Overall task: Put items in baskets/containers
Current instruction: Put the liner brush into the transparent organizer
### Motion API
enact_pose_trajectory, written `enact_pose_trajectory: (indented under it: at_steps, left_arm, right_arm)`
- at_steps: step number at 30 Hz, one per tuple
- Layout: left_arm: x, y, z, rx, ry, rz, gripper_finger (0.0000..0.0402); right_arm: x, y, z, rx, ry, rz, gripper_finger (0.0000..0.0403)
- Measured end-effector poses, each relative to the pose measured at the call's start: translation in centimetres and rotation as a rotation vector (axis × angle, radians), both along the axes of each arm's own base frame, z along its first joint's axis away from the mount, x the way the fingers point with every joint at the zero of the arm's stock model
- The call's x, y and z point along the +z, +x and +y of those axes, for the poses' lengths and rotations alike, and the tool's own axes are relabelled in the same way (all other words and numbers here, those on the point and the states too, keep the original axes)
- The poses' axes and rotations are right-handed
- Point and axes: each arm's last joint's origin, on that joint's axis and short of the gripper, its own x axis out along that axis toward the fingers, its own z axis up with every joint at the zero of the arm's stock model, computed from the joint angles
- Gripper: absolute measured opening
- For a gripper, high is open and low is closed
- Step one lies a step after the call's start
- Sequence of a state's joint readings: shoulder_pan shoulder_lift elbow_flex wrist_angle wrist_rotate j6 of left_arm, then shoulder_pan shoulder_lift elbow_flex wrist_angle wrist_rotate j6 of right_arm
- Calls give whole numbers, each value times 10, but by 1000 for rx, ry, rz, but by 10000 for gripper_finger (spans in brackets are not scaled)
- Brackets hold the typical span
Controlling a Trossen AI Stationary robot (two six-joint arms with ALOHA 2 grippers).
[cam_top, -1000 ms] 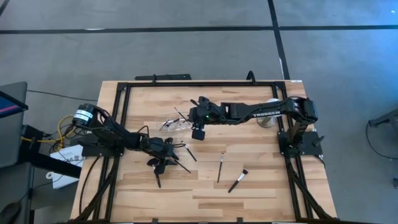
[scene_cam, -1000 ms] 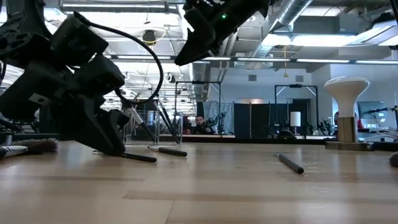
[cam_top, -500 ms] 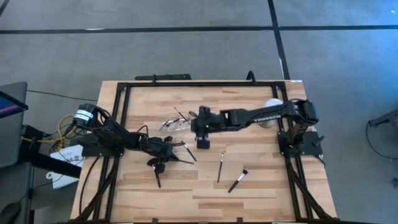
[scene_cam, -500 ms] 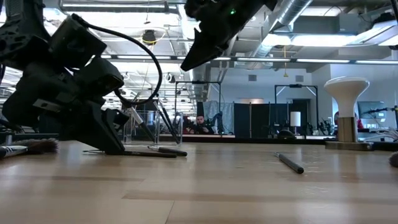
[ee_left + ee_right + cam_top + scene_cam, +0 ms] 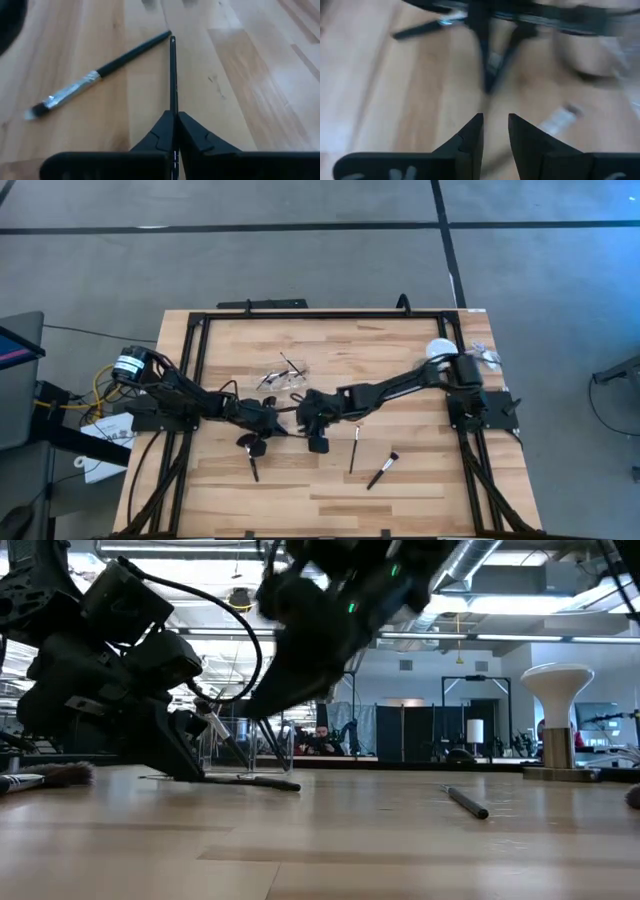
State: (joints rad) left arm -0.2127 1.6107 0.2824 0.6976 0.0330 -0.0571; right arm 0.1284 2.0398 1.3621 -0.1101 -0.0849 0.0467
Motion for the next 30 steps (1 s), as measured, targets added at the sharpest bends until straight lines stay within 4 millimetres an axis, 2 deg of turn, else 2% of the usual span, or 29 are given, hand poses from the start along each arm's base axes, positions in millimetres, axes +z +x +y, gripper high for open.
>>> enact_pose_trajectory:
  at_steps: [3, 5, 11, 24, 27, 30]
  left_arm:
    - [2, 1, 0, -2, -4, -16, 11]
    - [1, 1, 0, -1, -3, -12, 11]
    - [2, 2, 0, 5, -1, -21, 11]
    - [4, 4, 0, 27, 10, -41, 12]
    - [4, 4, 0, 28, 11, -41, 11]
    - [4, 4, 0, 31, 11, -41, 14]
  right_arm:
    - [-20, 12, 2, 76, 96, -39, 82]
    - [-31, 16, 0, 70, 92, -18, 82]
    - [-45, 22, -7, 36, 72, 18, 82]
    - [-50, 20, -10, 36, 65, 60, 81]
    - [-50, 20, -12, 33, 65, 60, 68]
    - [-50, 20, -13, 28, 65, 61, 38]
